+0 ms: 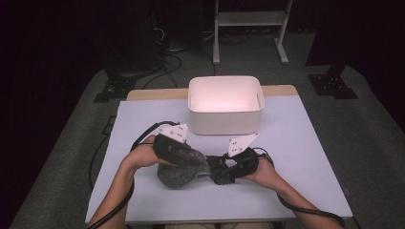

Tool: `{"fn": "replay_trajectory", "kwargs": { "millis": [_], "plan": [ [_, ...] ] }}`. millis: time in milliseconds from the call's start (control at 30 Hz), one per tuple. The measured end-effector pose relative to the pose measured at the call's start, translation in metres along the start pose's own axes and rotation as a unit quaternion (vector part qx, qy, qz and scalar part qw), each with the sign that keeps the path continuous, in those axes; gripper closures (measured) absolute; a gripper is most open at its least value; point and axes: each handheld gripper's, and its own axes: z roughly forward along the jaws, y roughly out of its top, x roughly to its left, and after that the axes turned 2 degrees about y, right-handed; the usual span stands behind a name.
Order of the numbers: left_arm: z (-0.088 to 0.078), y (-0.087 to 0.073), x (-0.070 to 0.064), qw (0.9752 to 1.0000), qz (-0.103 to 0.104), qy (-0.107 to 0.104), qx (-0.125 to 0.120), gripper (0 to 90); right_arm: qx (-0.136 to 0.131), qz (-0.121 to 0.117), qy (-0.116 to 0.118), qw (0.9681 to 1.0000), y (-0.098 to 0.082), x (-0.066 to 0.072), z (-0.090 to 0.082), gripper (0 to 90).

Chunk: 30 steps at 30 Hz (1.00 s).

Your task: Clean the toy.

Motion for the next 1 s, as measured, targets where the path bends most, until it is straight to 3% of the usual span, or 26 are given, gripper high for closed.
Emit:
{"fn": "replay_trajectory", "kwargs": {
  "millis": [200,333,500,733,900,1000],
  "plan": [
    [0.012,0.016,0.0,0.9997,0.022,-0.009,0.006,72.1,0.015,0.006,-0.003,0.9999,-0.002,0.002,-0.016,50.4],
    [0.015,0.026,0.001,0.9995,0.029,-0.005,0.015,72.7,0.023,0.006,-0.017,0.9996,-0.005,0.005,-0.027,55.7],
    [0.013,0.024,0.004,0.9997,0.021,0.005,0.015,74.5,0.023,-0.001,-0.024,0.9994,-0.008,0.009,-0.033,56.1],
    [0.014,0.01,0.003,0.9999,0.005,0.0,-0.013,74.9,0.014,-0.003,-0.017,0.9998,-0.008,0.006,-0.028,56.1],
    [0.004,0.023,-0.001,0.9992,0.01,-0.005,-0.038,75.1,0.017,-0.008,-0.015,0.9997,-0.003,0.006,-0.023,56.2],
    [0.003,0.034,-0.002,0.9994,0.019,-0.002,-0.027,75.1,0.018,-0.016,-0.012,0.9996,0.002,0.007,-0.015,56.3]
  ]
}}
